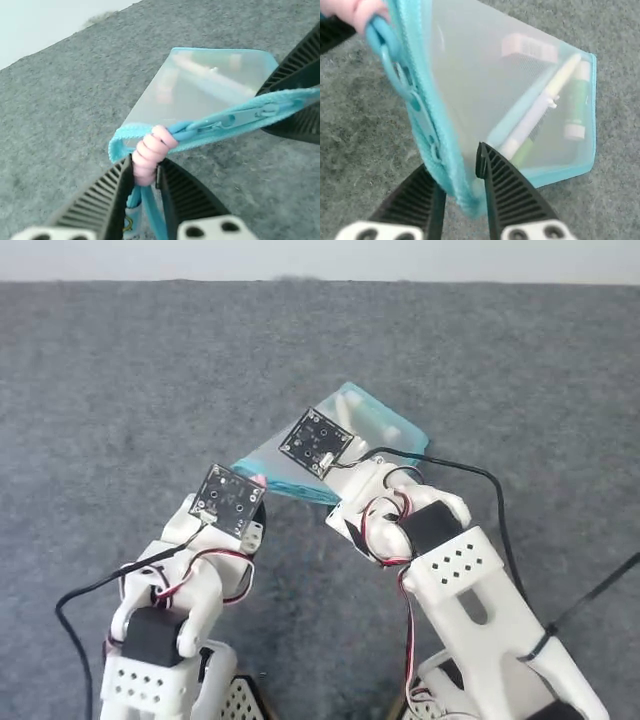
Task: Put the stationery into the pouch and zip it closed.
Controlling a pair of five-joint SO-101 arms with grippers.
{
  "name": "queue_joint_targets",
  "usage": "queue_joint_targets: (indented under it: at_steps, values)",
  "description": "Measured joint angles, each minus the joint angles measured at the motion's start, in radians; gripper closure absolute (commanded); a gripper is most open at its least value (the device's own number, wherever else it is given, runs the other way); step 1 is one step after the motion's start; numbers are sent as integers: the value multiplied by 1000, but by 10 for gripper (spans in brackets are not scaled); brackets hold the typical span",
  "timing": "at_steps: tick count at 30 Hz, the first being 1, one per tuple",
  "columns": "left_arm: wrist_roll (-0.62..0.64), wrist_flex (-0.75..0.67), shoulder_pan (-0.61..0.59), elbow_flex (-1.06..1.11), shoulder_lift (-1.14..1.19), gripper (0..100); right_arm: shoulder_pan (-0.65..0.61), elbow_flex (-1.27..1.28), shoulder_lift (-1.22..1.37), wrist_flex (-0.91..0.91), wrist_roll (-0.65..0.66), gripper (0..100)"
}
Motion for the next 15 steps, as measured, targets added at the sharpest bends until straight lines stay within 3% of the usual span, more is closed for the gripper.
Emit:
queue_joint_targets:
  at_steps: [15]
  values:
    - [0, 0, 8, 0, 0, 991, 14, 11, 0, -14, 20, 992]
